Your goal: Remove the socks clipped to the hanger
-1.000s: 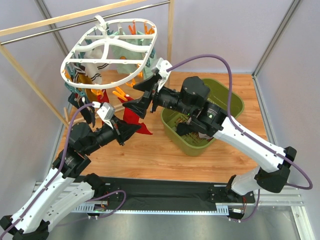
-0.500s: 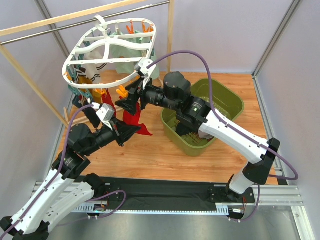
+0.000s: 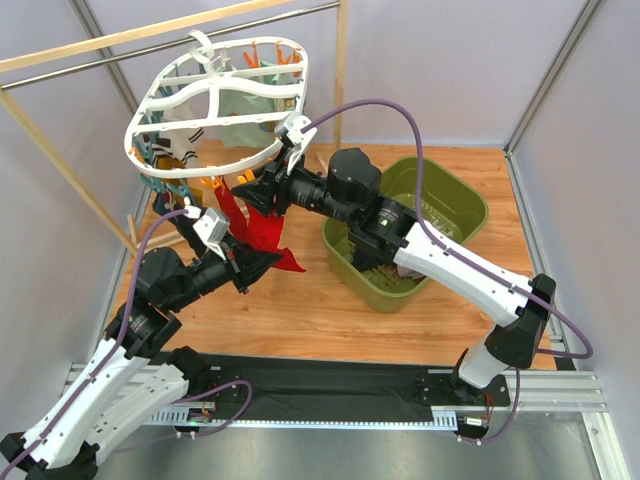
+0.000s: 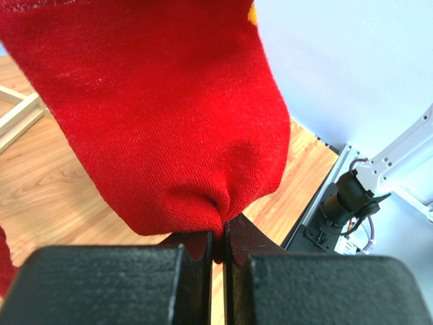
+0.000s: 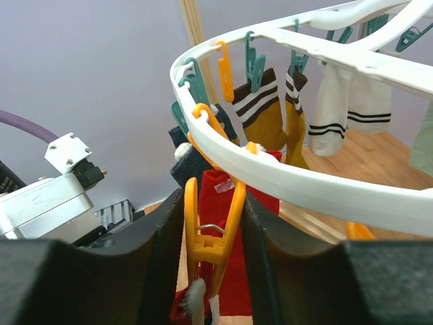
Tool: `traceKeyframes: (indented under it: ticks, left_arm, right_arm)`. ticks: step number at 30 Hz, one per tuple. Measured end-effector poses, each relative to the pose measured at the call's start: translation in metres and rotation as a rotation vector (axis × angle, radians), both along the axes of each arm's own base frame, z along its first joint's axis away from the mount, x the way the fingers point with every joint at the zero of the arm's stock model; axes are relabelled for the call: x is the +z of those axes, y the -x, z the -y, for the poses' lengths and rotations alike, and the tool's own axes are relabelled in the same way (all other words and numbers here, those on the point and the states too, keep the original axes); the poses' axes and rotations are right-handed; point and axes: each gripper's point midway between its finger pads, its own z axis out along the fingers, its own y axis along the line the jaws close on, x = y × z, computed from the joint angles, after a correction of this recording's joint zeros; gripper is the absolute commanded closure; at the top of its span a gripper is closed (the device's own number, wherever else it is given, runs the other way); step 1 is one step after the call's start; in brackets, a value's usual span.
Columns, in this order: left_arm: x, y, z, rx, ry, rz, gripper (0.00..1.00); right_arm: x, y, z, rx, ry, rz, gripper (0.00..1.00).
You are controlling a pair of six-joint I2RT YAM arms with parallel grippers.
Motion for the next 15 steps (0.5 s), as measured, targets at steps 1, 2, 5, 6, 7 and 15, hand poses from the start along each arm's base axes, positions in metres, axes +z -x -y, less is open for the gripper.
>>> traceKeyframes:
  ticks: [1,2,5,6,7,15]
  left_arm:
    - [0.0,0.0,0.0,-0.001,0.0,0.001,1.0]
    - [0.0,0.0,0.0,-0.001,0.001,0.0,1.0]
    - [-0.001,0.0,0.0,-0.001,0.001,0.001,1.0]
    - [-0.001,0.0,0.0,-0.001,0.001,0.001,1.0]
    - [-0.001,0.0,0.0,-0.001,0.0,0.0,1.0]
    - [-0.003,0.0,0.0,-0.001,-0.002,-0.002,1.0]
  right_arm:
    - [0.001,-0.001,0.0,-0.002,-0.007,-0.004,0.69]
    - [0.001,-0.001,0.0,-0.003,-0.013,-0.008,0.71]
    - [0.007,-0.001,0.0,-0.002,-0.042,-0.016,0.58]
    - [0.008,0.0,0.0,-0.002,-0.048,-0.018,0.58]
    - [0.01,0.0,-0.001,0.001,-0.058,-0.022,0.55]
    - [0.015,0.002,-0.003,0.013,-0.123,-0.081,0.8]
